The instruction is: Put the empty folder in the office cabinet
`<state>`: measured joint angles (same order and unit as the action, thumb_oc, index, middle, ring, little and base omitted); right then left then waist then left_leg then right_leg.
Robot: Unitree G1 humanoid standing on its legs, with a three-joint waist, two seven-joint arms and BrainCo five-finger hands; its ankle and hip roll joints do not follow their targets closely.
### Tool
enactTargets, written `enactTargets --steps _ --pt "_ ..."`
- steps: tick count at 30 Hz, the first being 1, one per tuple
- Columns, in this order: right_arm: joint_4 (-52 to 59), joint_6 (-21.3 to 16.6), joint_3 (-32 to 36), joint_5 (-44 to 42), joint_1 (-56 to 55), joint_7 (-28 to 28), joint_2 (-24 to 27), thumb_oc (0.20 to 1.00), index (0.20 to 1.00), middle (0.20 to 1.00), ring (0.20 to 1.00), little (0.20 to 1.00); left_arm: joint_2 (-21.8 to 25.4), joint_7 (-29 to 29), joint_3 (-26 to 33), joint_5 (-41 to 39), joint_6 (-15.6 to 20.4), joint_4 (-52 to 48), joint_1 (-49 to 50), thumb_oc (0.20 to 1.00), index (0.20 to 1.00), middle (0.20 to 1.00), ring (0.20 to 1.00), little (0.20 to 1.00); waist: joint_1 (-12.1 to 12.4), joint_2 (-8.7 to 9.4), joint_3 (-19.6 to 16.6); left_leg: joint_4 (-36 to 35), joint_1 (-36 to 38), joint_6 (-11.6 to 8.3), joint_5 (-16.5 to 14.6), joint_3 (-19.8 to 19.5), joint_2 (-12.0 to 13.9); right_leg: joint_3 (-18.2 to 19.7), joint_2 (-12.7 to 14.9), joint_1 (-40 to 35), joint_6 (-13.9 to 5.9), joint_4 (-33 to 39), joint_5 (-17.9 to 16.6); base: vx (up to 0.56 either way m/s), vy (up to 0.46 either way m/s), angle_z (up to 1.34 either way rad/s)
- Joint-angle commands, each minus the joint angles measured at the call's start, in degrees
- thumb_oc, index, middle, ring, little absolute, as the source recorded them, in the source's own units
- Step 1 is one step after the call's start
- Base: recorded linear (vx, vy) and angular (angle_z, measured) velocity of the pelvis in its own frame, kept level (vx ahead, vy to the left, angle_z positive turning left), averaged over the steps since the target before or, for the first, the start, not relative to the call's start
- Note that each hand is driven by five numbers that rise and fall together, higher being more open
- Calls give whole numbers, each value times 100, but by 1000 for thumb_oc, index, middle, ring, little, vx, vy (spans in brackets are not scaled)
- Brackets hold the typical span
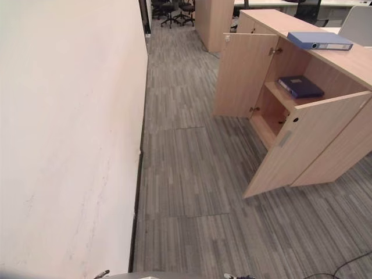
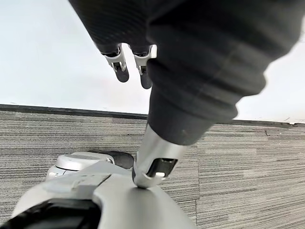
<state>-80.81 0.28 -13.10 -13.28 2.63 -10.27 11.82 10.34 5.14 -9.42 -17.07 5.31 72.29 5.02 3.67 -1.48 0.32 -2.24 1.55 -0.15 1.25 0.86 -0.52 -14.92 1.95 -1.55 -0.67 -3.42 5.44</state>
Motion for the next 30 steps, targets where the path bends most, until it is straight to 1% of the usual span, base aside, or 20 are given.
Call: enactTargets --steps 1,5,10,11,15,18,19,21,22,23,24,25,28,29,30 --pt "-117 -34 -181 171 399 70 -240 1000 1000 1000 1000 1000 -208 -116 -86 133 129 172 -150 1000 1000 1000 1000 1000 19 179 44 -276 133 -44 -261 138 -259 -264 205 -241 -499 842 -782 0 0 0" --pt "-220 19 -122 101 481 129 -232 1000 1000 1000 1000 1000 -204 -97 -106 188 123 177 -86 1000 1000 1000 1000 1000 60 156 38 -276 148 -45 -264 95 -266 -274 199 -254 -492 842 -770 8 -5 0" --pt "-259 63 -111 -52 535 291 -241 1000 1000 1000 1000 1000 -192 -222 -95 135 54 225 -26 1000 1000 1000 1000 1000 94 135 62 -276 160 -47 -265 73 -263 -298 197 -272 -480 842 -756 0 0 0" --pt "-271 91 -132 -53 572 371 -241 1000 1000 1000 1000 1000 -172 -286 -103 176 34 255 11 1000 1000 1000 1000 1000 108 128 79 -276 162 -52 -266 56 -253 -312 192 -274 -476 842 -745 0 0 0" --pt "-253 125 -198 -18 692 411 -249 1000 1000 1000 1000 1000 -140 -280 -173 381 -1 407 -35 1000 1000 1000 1000 1000 139 123 104 -276 151 -52 -260 30 -246 -305 181 -261 -458 842 -736 4 -7 1" --pt "-213 136 -312 109 795 408 -257 1000 1000 1000 1000 1000 -127 -231 -446 842 11 396 -94 1000 1000 1000 1000 1000 142 126 97 -276 164 -47 -277 24 -244 -289 173 -271 -449 842 -725 11 -2 0" --pt "-170 143 -473 279 909 383 -278 1000 1000 1000 1000 1000 -113 -185 -720 1242 15 325 -161 1000 1000 1000 1000 1000 135 117 103 -276 188 -39 -294 31 -247 -276 159 -284 -442 842 -716 0 0 0" --pt "-151 149 -536 368 955 367 -280 1000 1000 1000 1000 1000 -102 -186 -826 1385 25 274 -189 1000 1000 1000 1000 1000 134 107 111 -276 200 -37 -300 40 -242 -267 156 -291 -442 842 -712 6 -4 -3" --pt "-88 170 -793 698 1078 393 -308 1000 1000 1000 1000 1000 -47 -196 -1144 1787 61 103 -251 1000 1000 1000 1000 1000 137 103 118 -276 210 -35 -306 62 -230 -260 147 -299 -446 842 -707 12 -8 -7" --pt "-88 170 -792 699 1078 393 -309 1000 1000 1000 1000 1000 -46 -196 -1144 1788 60 101 -250 1000 1000 1000 1000 1000 139 103 121 -276 213 -35 -307 63 -230 -258 147 -301 -446 842 -707 17 -10 -7" --pt "-90 184 -880 810 1121 396 -318 1000 1000 1000 1000 1000 -6 -207 -1266 1945 85 31 -274 1000 1000 1000 1000 1000 139 106 124 -276 219 -38 -313 74 -226 -258 144 -308 -446 842 -703 29 -15 -6" --pt "-40 206 -1057 1033 1221 436 -337 1000 1000 1000 1000 1000 98 -215 -1510 2241 127 -133 -342 1000 1000 1000 1000 1000 154 115 130 -276 230 -44 -328 79 -220 -265 141 -332 -442 842 -688 39 -20 -5" --pt "-65 225 -1145 1146 1320 448 -347 1000 1000 1000 1000 1000 184 -165 -1678 2507 146 -262 -394 1000 1000 1000 1000 1000 174 121 140 -276 243 -54 -333 65 -214 -281 137 -352 -436 842 -662 10 -6 -1" --pt "-115 242 -1199 1198 1464 436 -340 1000 1000 1000 1000 1000 281 -85 -1804 2721 181 -407 -414 1000 1000 1000 1000 1000 231 126 160 -276 245 -59 -333 30 -215 -308 142 -362 -435 842 -653 0 0 0" --pt "-118 241 -1198 1198 1468 436 -342 1000 1000 1000 1000 1000 283 -86 -1804 2722 179 -410 -414 1000 1000 1000 1000 1000 230 128 163 -276 246 -59 -333 30 -215 -309 142 -363 -435 842 -652 0 0 0"
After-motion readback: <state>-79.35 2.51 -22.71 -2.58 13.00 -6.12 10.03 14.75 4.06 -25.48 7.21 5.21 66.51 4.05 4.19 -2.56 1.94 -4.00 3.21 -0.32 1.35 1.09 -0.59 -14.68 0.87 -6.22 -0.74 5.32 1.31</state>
